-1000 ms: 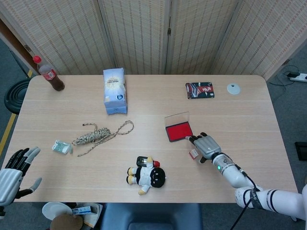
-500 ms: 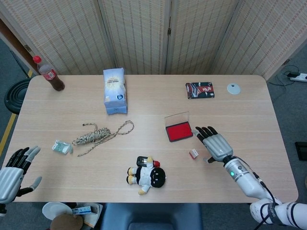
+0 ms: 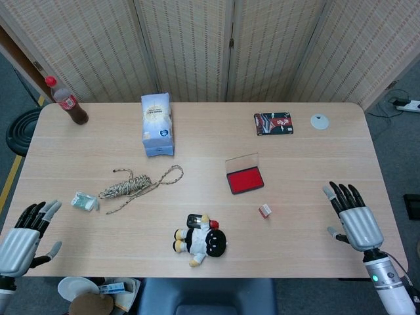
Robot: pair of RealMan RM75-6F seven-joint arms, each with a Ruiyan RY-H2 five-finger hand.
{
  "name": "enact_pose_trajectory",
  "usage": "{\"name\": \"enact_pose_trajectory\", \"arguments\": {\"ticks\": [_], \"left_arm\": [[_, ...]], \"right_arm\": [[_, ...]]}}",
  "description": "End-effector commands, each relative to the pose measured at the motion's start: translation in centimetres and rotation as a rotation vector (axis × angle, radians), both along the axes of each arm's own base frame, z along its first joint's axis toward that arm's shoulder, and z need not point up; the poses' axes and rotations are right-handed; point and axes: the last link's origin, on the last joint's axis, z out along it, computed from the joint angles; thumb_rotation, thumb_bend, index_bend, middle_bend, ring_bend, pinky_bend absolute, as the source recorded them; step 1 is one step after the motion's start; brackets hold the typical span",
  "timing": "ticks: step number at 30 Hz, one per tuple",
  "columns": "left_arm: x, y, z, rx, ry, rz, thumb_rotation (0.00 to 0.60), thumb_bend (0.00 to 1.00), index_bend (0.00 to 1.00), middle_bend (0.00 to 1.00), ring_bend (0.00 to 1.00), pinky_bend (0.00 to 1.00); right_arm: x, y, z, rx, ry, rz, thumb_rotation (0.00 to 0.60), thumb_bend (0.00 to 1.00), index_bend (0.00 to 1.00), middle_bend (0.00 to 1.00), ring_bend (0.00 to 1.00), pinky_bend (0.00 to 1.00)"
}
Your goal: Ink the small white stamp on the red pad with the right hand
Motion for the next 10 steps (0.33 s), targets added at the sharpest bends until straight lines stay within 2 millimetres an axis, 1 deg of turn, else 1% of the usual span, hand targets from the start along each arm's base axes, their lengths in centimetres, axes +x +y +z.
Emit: {"name": "enact_pose_trajectory", "arguments": {"ticks": [1, 7, 10], "left_arm": [[0.09, 0.07, -0.29, -0.013, 0.006, -0.010, 0.600, 0.34, 0.00, 0.00, 0.00, 0.06], [-0.04, 0.22, -0.80, -0.035, 0.018, -0.006, 0.600, 0.34, 0.00, 0.00, 0.00, 0.06], [0.05, 0.13, -0.88, -0.034, 0.020, -0.008, 0.600, 0.34, 0.00, 0.00, 0.00, 0.06]], "right_arm": [[0.09, 0.59, 0.61, -0.029, -0.011, 0.000, 0.600, 0.16, 0.00, 0.00, 0.00, 0.00], [0.30, 0.65, 1.15, -0.046, -0.015, -0.010, 0.600, 0.16, 0.00, 0.00, 0.00, 0.00], [0.24, 0.55, 1.10, -0.042, -0.016, -0.014, 0.600, 0.16, 0.00, 0.00, 0.00, 0.00]]}}
